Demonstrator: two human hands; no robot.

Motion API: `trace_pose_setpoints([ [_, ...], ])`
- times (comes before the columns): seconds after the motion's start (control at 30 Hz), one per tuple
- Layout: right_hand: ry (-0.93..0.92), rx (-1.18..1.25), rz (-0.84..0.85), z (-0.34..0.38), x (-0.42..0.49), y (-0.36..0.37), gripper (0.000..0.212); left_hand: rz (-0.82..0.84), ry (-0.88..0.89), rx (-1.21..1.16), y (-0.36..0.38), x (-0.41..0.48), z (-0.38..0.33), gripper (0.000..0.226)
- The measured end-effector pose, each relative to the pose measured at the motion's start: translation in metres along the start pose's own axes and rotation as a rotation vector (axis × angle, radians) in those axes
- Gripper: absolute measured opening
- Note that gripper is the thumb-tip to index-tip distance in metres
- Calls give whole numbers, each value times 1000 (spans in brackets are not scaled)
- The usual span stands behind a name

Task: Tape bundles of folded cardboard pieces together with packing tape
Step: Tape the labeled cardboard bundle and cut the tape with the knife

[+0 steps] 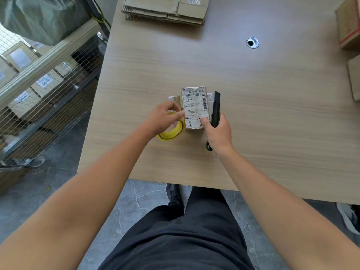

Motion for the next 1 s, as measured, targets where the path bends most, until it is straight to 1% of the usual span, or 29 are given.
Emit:
trace_pose_setpoints([
  [0.07, 7, -15, -53, 4, 6, -2, 12, -77, -11, -200, -16, -4, 0, 16],
  [0.1, 2, -30, -54, 7, 9, -3, 14, -131, -12, -265, -28, -7, 0, 15],
  [0.17, -13, -79, -8, 11, 13, -3, 21, -180, -23, -257, -48, -17, 0, 14],
  [0.2, -20, -102, 16, 11, 14, -3, 24, -166, -36, -204, -54, -22, -1, 13],
  [0.27, -56, -154, 18, 16, 13, -6, 26, -78, -57, -147, -57, -29, -6, 13],
  [0.33, -148, -193, -71, 23, 3, -17, 17, 5, -54, -154, -52, -38, -14, 15],
  [0.37, -194, -175, -105, 26, -4, -23, 14, 42, -32, -141, -48, -42, -19, 16],
  [0.4, -219, -137, -101, 30, -13, -29, 16, 80, -2, -117, -43, -47, -25, 17],
  [0.43, -226, -76, -50, 32, -23, -33, 16, 120, 36, -92, -37, -51, -30, 19],
  [0.47, -214, -4, 39, 34, -33, -35, 15, 160, 79, -71, -30, -54, -35, 20],
  [0.53, -150, 133, 242, 38, -52, -29, 19, 231, 150, -52, -14, -58, -41, 19],
  [0.57, -117, 169, 307, 40, -59, -25, 23, 263, 173, -41, -6, -59, -42, 17],
  [0.6, -99, 174, 332, 41, -63, -22, 26, 283, 194, -17, 1, -60, -44, 14],
  [0.67, -91, 180, 325, 45, -68, -19, 26, 295, 212, 19, 11, -62, -46, 10],
  [0.8, -91, 197, 309, 50, -73, -28, 22, 251, 225, 23, 14, -66, -51, 8],
  [1.0, -113, -9, 236, 55, -75, -34, 15, 241, 297, 166, 14, -70, -63, 16],
])
Point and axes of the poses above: each hand's wrist, its own x-axis towards the middle knuckle, its own y-axis out of the palm, z = x × y, the point moved 1 cm from there along x, towards the middle knuckle, and after that the axes turned 6 degrees about z, right-handed, at the moved point
